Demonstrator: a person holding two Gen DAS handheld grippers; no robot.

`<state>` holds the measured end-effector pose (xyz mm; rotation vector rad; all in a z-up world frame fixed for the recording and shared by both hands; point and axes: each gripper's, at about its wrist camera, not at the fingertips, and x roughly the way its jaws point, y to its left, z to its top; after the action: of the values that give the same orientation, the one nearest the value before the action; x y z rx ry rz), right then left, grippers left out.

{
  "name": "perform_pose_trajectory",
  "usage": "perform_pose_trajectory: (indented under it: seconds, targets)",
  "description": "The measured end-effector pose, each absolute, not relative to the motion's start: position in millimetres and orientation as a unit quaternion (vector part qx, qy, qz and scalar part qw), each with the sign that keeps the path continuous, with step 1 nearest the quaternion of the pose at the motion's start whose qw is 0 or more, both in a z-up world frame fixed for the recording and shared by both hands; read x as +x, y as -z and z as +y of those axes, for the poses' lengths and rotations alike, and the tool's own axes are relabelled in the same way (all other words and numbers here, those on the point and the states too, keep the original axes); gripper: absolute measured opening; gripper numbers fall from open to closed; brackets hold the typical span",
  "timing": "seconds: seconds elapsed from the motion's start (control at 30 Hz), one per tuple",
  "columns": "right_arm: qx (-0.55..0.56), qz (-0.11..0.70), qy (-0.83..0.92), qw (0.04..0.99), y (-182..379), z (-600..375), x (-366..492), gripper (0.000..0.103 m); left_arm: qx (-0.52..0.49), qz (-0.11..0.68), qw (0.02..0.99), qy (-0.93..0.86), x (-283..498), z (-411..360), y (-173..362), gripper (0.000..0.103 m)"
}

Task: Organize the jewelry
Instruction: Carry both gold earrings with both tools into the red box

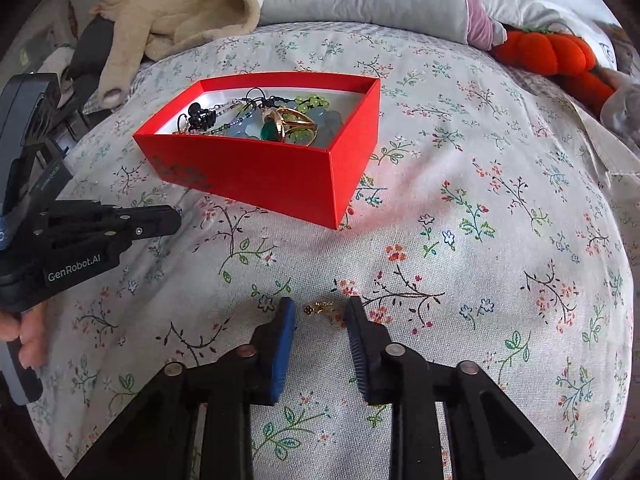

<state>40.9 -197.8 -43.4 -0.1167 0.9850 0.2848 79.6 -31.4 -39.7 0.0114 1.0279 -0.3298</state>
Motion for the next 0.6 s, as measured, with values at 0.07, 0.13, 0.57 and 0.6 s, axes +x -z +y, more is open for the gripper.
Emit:
perform_pose_trajectory:
  seconds: [0.07,0.13,0.57,0.6]
  targets:
    - [-0.064,0.468,-0.137,0.870,42.7,-196.0,39.6,0.014,0.005,0.491,0.856,0.159,79.4,-31.0,39.6,0.004]
    - [-0.062,0.469,-0.140,0.870,41.8,-196.0,38.7,0.010,0.006,0.490,0.857,0.160,78.3,-30.6,38.5,0.004]
    - [-0.028,0.443,-0.143,0.884,8.4,-204.4,35.5,0.010,-0.016,0.461,0.869,0.179,66.8,-23.7,4.8,0.004]
    - [-0.026,0.439,-0.144,0.887,3.8,-204.1,35.9,0.010,-0.018,0.458,0.871,0.180,66.2,-24.0,0.5,0.004]
